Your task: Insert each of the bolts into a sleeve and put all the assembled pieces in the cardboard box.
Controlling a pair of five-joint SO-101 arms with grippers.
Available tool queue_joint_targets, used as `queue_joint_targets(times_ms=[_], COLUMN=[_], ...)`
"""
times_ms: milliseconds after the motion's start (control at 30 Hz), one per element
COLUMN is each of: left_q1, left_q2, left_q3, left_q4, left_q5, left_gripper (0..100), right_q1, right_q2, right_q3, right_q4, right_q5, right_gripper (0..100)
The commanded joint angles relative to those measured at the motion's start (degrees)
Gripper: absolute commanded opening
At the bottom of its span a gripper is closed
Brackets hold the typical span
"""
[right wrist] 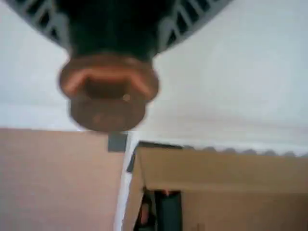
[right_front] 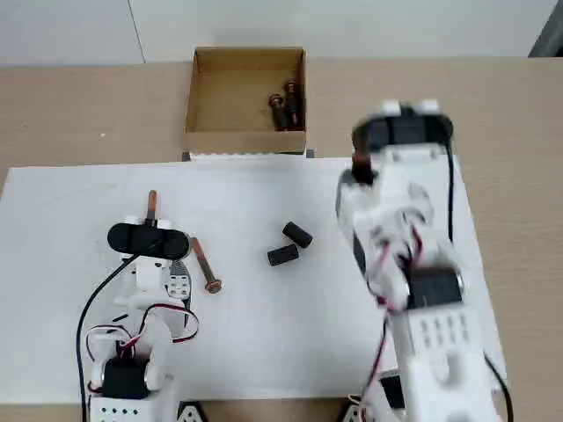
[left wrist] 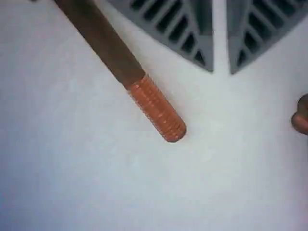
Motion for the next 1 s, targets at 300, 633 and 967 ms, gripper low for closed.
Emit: queue_joint_targets(times_ms=[300,633,967], left_q1=[-0.4,-0.4,-0.4], left_q2=[-0.7,-0.7,-0.7], left_q3=[-0.3,-0.3,-0.3], left_q4=[-1.5,-1.5,-1.4], left_q5=[-0.3,-0.3,-0.3], left_gripper=[1,1,1], right_q1=[0.4,-4.8,-8.4], right_q2=[40.2,68.4,86.5], right_q3=[-34.8,-67.3,-85.1], right_q4=[-12.8,-13.2,-13.2], right_q5=[7.9,25.5,35.1], right_gripper=[0.2,0.2,0.3])
